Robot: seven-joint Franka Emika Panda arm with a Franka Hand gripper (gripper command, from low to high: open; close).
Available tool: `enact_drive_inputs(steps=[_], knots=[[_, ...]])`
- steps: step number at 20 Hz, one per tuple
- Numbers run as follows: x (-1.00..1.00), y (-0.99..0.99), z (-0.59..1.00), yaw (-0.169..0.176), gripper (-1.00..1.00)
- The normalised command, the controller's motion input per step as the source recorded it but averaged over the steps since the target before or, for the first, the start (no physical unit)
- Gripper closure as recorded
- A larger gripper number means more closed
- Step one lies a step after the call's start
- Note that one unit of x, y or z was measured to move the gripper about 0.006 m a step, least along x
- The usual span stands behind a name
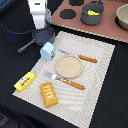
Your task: Interact with the objects in diverse but meaningful ways.
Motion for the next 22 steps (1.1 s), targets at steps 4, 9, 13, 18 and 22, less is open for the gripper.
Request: enact_drive_inputs(steps=[4,9,13,18,22], knots=[[0.00,0.00,0.12,0.000,-1.00],[0.00,0.00,0.14,0.000,-1.00],[0.00,0.00,0.14,0.000,-1.00],[0.00,0.00,0.04,0.000,-1.00],[0.00,0.00,-0.01,0.000,-1.00]])
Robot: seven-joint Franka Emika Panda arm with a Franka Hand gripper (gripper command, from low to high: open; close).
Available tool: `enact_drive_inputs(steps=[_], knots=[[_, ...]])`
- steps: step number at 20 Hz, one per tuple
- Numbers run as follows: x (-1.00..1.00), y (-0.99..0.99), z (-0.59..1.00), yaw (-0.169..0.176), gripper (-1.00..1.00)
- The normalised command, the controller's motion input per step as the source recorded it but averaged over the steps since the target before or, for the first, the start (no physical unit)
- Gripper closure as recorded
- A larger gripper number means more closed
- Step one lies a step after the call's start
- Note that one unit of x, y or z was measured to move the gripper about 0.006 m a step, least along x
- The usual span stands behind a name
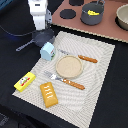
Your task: Interact with the objects in diverse but meaningful ways.
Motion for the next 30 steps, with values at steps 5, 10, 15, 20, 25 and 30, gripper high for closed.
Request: enact_drive_inputs(steps=[5,10,15,20,25,30], knots=[[0.00,0.00,-0.12,0.000,-1.00],[0.00,0.00,-0.20,0.000,-1.00],[0.00,0.00,-0.26,0.000,-1.00],[0.00,0.00,-0.18,0.000,-1.00],[-0.03,0.00,-0.11,0.000,1.00],[-0.03,0.00,-0.08,0.001,1.00]])
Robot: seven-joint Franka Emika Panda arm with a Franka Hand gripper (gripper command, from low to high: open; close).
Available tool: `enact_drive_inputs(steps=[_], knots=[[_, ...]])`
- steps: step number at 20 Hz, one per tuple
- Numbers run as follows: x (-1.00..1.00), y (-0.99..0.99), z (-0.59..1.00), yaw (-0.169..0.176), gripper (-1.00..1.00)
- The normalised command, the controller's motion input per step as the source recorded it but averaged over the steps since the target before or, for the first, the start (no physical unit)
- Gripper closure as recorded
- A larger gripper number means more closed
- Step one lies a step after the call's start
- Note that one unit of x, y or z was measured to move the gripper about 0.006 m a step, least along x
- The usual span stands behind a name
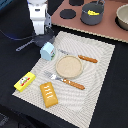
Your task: Interact with the objects in diverse but meaningful ways.
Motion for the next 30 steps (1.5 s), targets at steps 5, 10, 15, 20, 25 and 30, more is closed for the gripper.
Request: enact_drive_inputs(steps=[5,10,15,20,25,30], knots=[[0.00,0.00,-0.05,0.007,1.00],[0.00,0.00,-0.05,0.006,1.00],[0.00,0.00,-0.07,0.001,1.00],[0.00,0.00,-0.05,0.000,1.00],[0.07,0.00,0.32,0.001,1.00],[0.01,0.18,1.00,0.000,1.00]])
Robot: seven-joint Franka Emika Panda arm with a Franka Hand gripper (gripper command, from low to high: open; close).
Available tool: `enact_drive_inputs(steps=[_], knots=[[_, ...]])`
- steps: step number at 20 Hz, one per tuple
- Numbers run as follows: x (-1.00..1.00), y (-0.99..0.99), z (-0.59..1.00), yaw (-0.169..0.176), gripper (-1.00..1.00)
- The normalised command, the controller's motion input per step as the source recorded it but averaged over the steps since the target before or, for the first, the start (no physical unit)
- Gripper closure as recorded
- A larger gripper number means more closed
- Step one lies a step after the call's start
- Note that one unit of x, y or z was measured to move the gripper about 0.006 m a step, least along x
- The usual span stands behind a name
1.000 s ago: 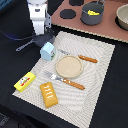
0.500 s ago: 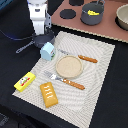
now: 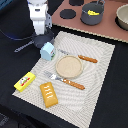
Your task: Interact with the objects in diverse but meaningful ways.
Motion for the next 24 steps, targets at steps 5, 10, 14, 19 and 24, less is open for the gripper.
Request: enact_drive_inputs(steps=[5,10,14,19,24], knots=[[-0.01,0.14,0.80,0.000,1.00],[0.00,0.12,0.52,0.000,1.00],[0.02,0.15,0.46,0.000,1.00],[0.32,0.29,0.35,0.000,1.00],[0.59,0.57,0.38,0.000,1.00]])
